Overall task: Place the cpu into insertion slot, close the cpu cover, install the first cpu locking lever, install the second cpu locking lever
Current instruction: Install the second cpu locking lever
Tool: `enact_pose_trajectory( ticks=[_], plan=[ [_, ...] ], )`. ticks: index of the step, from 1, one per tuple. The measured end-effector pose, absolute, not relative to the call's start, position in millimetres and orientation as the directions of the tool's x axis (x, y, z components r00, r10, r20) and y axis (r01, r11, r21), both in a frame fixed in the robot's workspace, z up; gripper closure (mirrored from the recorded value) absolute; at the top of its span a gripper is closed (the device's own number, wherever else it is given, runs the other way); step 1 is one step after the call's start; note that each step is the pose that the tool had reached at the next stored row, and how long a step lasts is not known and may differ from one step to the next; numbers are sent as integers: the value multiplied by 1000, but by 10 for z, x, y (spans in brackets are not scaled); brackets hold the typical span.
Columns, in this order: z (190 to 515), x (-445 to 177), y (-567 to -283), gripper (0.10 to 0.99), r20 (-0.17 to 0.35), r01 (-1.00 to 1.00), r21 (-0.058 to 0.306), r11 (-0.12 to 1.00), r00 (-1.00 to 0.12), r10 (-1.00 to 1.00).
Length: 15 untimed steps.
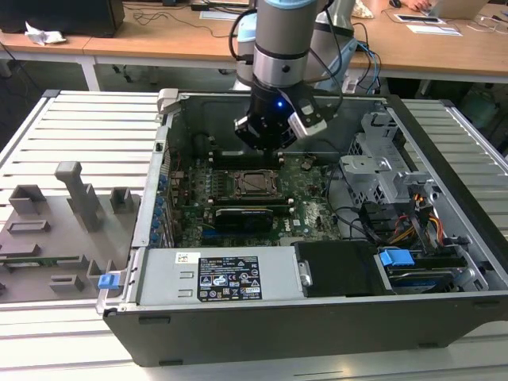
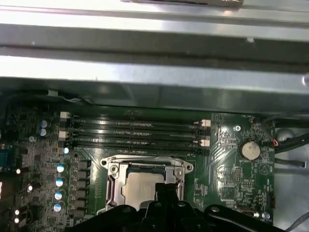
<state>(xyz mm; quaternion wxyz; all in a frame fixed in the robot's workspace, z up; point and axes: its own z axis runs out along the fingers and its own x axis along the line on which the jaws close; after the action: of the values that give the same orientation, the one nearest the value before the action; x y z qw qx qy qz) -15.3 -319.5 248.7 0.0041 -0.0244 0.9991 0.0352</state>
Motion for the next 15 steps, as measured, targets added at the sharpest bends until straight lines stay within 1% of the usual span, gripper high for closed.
enact_pose_trajectory(
  ticks=[4,10,15],
  plan=[
    [2471,-149,-3269,980,7,-48,72,996,-999,-49],
    [2442,-149,-3529,980,7,-48,87,995,-999,-49],
    [2424,-152,-3680,980,7,-50,88,995,-999,-51]
  ],
)
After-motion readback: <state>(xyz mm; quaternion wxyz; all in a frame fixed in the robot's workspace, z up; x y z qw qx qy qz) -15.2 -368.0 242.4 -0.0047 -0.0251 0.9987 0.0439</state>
